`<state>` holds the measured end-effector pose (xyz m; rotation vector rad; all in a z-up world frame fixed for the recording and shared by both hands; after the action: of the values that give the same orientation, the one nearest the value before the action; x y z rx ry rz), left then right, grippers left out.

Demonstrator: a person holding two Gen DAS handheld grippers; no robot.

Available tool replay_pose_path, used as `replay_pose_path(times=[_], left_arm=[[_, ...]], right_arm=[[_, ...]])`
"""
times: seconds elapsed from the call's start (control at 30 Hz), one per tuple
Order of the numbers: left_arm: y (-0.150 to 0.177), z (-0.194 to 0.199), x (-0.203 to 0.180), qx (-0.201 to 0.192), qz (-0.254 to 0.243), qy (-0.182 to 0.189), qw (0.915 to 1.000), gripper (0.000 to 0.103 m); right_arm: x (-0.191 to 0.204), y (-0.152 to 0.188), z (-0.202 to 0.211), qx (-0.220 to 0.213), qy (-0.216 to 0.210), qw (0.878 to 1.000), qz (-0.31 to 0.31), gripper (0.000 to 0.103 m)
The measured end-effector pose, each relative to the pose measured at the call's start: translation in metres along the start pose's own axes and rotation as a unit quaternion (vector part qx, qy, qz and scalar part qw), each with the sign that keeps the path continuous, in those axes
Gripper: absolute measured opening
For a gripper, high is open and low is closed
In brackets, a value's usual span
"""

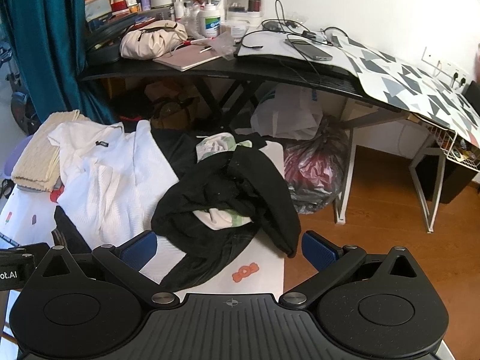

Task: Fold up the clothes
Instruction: 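Move both grippers toward the white waffle-knit jacket on the clothes pile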

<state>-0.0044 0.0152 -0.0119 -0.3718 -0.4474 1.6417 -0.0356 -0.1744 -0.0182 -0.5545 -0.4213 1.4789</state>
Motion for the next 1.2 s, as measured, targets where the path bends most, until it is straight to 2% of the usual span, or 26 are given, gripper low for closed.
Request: replay_pose_path(times=[0.4, 0.63, 0.9, 1.07, 1.2], left_arm=[[0.005, -0.001, 0.014, 0.012, 0.021, 0.005, 0.9997, 0.103], [0.004, -0.006, 0.022, 0.006, 0.035, 0.007, 0.9993, 0.103], [0.009, -0.013, 0.031, 0.002, 0.032, 0.007, 0.9994, 0.103], [0.014, -0.022, 0.037, 0.018, 0.031, 0.013, 0.9993, 0.103], [0.018, -0.029, 0.047, 0.028, 0.03, 0.008, 0.9991, 0.103]], right_arm=[[0.008, -0.002, 0.001, 0.004, 0.001, 1.0, 0.01, 0.102], [0.013, -0.002, 0.004, -0.024, 0.007, 1.0, 0.011, 0.102], [0.034, 0.002, 0.005, -0.042, 0.065, 0.993, 0.088, 0.102], [0.04, 0.006, 0.0, -0.026, 0.008, 0.998, 0.062, 0.102], [0.041, 0.01, -0.004, -0.023, -0.011, 0.999, 0.038, 0.102]])
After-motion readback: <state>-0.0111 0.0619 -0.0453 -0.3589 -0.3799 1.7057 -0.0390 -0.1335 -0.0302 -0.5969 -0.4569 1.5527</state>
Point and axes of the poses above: each gripper's, at about its wrist camera, not at the fingertips, and z roughly against the way its jaws point, x to its left, y to its underside, the point moved 1 cm from there along -z, roughly the way its jaws point, and after that the axes turned 8 degrees about z, right-handed, at the moved point
